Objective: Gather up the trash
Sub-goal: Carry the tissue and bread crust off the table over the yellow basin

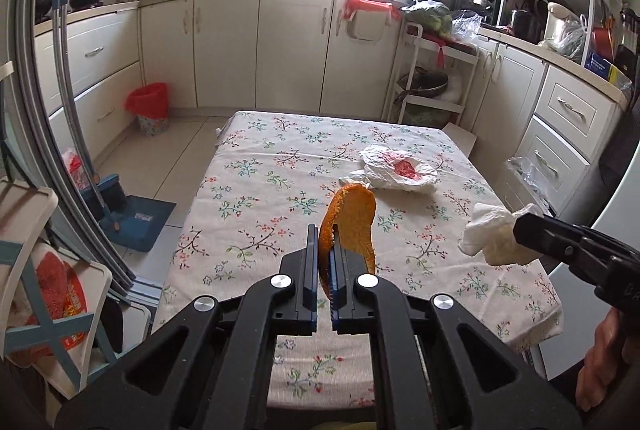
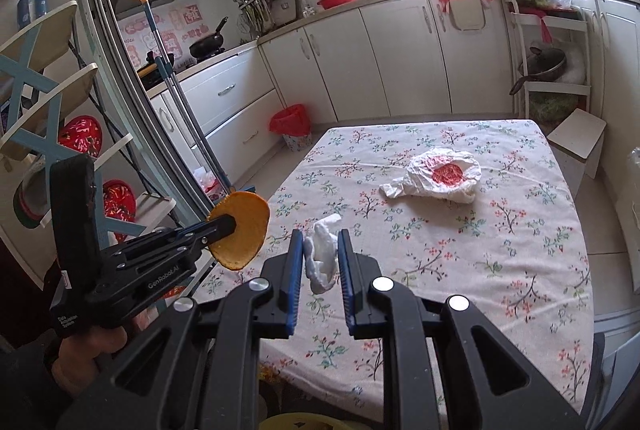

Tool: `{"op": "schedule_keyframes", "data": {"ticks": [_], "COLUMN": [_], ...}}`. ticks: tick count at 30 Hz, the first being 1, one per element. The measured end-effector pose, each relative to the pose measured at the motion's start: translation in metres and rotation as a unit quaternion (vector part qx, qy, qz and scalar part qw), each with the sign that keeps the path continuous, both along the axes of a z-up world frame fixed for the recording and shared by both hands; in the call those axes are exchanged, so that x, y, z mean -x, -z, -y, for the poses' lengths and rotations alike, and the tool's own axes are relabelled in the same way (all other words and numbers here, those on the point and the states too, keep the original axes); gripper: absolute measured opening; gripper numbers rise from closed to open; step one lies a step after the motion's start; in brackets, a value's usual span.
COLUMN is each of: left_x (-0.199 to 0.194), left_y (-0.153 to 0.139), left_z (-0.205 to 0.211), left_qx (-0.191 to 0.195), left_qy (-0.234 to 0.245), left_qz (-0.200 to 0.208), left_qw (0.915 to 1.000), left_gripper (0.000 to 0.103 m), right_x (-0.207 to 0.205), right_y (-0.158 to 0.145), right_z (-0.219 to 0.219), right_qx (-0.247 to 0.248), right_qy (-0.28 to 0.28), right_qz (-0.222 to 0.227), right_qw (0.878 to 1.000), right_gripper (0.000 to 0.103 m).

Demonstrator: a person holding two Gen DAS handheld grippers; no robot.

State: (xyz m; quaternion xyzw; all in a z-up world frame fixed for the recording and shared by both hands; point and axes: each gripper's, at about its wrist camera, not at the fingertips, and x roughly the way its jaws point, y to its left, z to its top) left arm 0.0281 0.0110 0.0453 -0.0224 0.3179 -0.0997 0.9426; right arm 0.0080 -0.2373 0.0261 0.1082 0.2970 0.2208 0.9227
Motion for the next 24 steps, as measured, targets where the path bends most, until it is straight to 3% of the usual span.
{"op": "schedule_keyframes", "data": {"ticks": [24], "left_x": [0.069], "left_y": [0.017], "left_z": [-0.014], "left_qx": [-0.002], "left_qy": [-0.003], "left_qz": [-0.011], "left_qw": [0.9999], "left_gripper": [0.004], "right_x": [0.069], "right_y": [0.033], "right_z": [-0.008], "right_qx": [0.013], "right_qy": [-0.012], "right_qz": [-0.041], "right_qw": [0.999], "right_gripper": [0.019]}}
